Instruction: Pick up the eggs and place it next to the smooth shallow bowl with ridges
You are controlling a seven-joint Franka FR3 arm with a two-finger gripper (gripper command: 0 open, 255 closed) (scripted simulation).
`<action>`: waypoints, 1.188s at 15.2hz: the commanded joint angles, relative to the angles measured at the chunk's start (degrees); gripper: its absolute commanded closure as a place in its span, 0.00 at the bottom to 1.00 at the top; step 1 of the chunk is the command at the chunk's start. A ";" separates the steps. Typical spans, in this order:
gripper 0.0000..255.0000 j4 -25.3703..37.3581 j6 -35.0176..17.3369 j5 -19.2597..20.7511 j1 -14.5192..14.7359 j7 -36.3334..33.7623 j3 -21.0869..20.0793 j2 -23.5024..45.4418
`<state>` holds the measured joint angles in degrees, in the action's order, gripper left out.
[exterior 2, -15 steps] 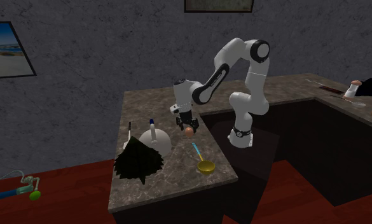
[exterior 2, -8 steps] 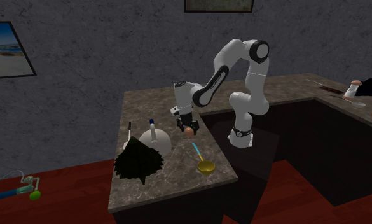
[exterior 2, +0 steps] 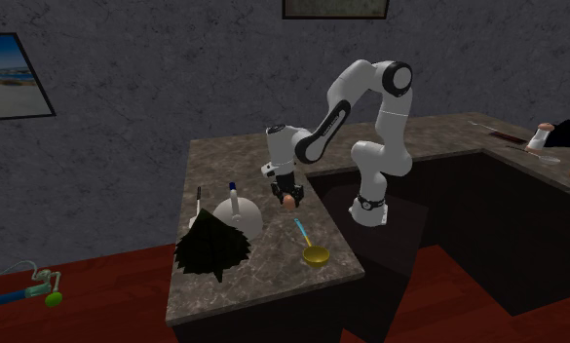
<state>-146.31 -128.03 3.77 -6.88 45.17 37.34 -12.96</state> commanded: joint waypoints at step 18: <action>1.00 4.91 11.50 3.11 -1.45 -3.63 -2.89 -7.43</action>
<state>-142.07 -117.50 6.83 -8.29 41.62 34.60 -20.09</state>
